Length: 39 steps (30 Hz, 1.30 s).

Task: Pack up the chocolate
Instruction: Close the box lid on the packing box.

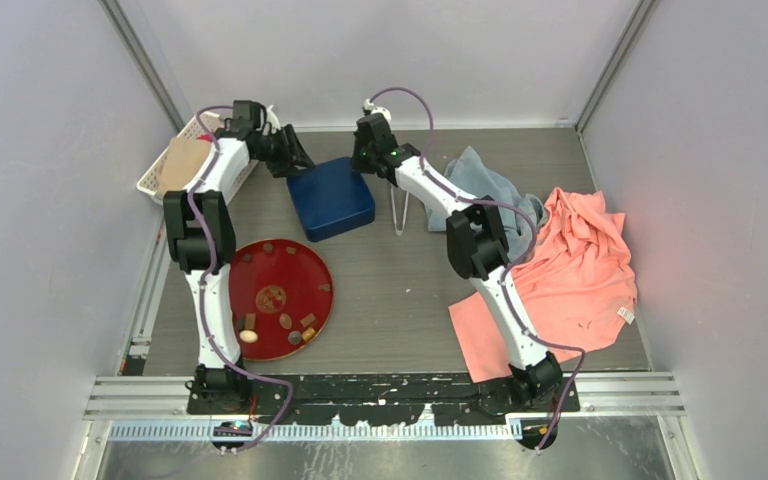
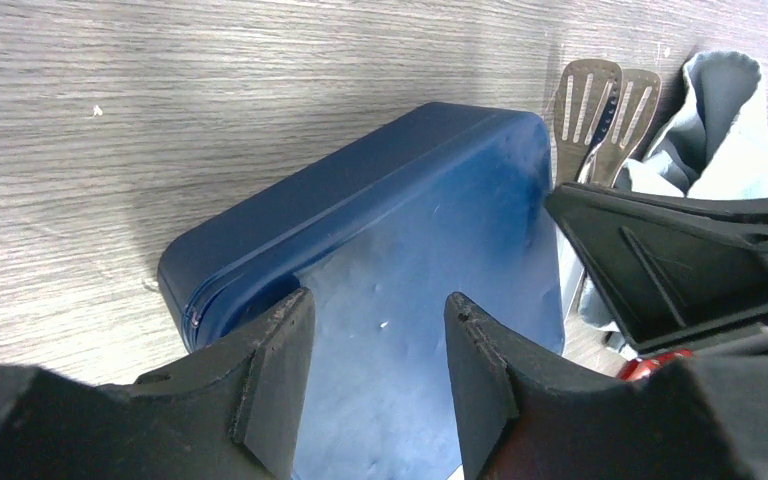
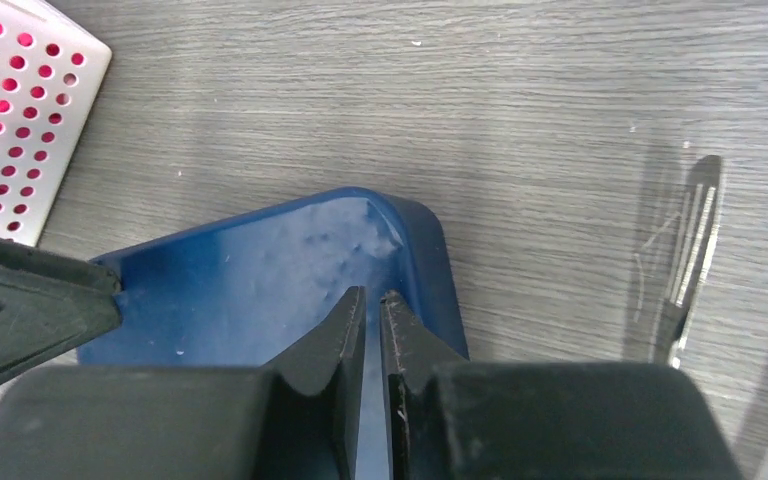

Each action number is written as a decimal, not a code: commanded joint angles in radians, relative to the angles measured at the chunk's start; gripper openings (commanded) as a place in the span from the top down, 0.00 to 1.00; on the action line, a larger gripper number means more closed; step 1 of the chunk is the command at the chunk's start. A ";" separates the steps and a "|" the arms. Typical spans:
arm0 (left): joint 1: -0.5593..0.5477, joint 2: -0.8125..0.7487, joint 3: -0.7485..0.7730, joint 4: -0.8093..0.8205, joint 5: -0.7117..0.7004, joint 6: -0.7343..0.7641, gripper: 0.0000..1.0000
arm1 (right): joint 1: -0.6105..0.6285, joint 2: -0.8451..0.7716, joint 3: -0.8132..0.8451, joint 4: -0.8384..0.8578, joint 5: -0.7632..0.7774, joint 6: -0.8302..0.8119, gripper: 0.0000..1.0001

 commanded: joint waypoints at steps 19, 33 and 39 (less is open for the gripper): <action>-0.117 -0.130 0.036 -0.095 -0.471 0.189 0.71 | -0.005 -0.290 -0.226 0.142 -0.097 0.053 0.83; -0.147 0.008 0.203 -0.245 -0.512 0.175 1.00 | -0.005 -0.352 -0.327 0.151 -0.095 0.065 0.84; -0.161 -0.159 0.202 -0.137 -0.596 0.183 1.00 | -0.005 -0.390 -0.354 0.166 -0.101 0.066 0.84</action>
